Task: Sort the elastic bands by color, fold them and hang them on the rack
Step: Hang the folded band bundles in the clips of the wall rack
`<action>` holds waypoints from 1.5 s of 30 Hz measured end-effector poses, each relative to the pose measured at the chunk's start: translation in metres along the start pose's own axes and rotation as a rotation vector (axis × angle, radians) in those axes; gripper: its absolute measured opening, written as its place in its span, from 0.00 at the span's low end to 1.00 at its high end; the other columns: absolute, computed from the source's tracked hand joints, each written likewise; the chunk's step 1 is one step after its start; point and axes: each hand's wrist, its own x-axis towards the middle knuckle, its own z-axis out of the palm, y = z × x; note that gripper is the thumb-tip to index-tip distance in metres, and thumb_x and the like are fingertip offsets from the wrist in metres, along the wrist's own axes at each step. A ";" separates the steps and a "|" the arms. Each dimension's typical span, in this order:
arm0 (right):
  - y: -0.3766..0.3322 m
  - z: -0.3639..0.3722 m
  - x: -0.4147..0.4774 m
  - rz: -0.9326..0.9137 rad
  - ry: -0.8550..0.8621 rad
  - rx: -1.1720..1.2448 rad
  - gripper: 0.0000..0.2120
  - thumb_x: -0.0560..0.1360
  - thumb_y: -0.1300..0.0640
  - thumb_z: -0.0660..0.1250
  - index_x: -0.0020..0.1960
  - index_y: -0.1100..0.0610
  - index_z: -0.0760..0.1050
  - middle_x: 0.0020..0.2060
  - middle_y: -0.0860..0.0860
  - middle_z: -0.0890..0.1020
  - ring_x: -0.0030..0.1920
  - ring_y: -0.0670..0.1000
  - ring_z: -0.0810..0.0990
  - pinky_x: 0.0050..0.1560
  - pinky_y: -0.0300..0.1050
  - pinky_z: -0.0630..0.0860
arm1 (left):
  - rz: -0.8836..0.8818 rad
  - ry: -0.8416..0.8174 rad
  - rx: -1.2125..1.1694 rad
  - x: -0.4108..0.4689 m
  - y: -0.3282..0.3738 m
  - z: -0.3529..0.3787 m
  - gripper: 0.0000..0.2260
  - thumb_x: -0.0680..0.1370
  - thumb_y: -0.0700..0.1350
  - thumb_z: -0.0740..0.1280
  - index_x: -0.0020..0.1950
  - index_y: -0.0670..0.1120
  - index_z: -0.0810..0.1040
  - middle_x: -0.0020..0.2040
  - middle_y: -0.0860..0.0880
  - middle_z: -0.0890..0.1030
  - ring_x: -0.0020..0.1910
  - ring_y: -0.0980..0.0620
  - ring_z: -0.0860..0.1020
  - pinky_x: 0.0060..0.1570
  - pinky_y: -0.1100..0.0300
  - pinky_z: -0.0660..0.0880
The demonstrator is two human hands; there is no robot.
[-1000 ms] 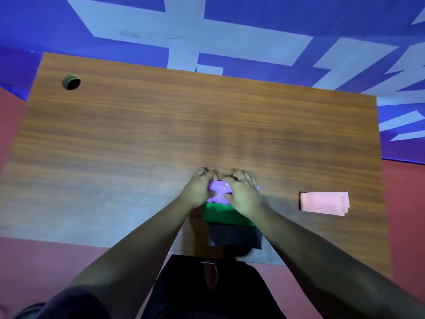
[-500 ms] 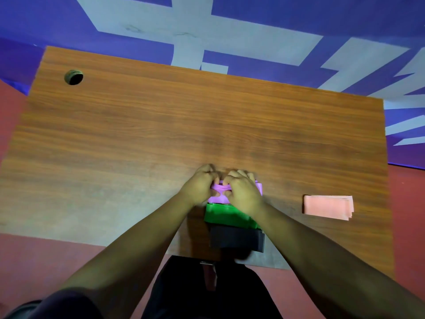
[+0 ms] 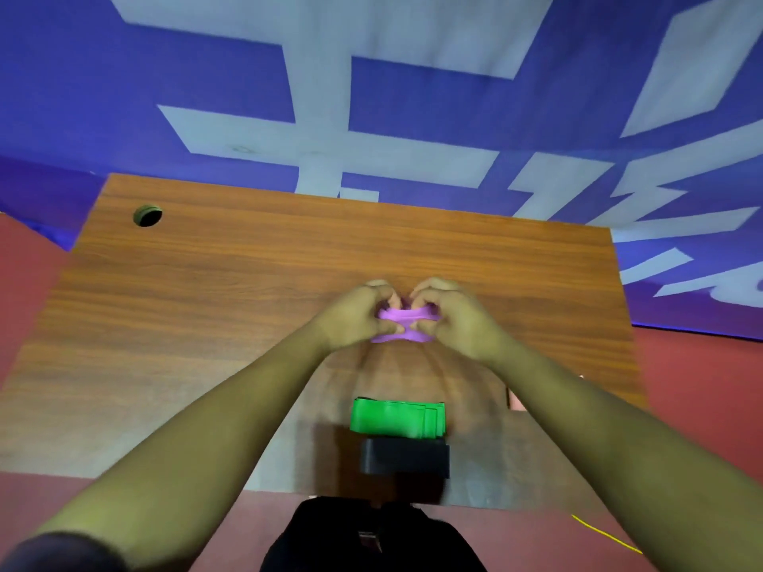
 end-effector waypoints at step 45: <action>-0.144 -0.338 -0.032 -0.044 -0.076 0.307 0.05 0.76 0.53 0.71 0.44 0.55 0.81 0.35 0.50 0.82 0.35 0.47 0.79 0.36 0.40 0.73 | 0.057 0.030 0.073 0.041 0.347 -0.159 0.06 0.76 0.48 0.69 0.49 0.48 0.79 0.43 0.51 0.82 0.42 0.54 0.78 0.47 0.57 0.73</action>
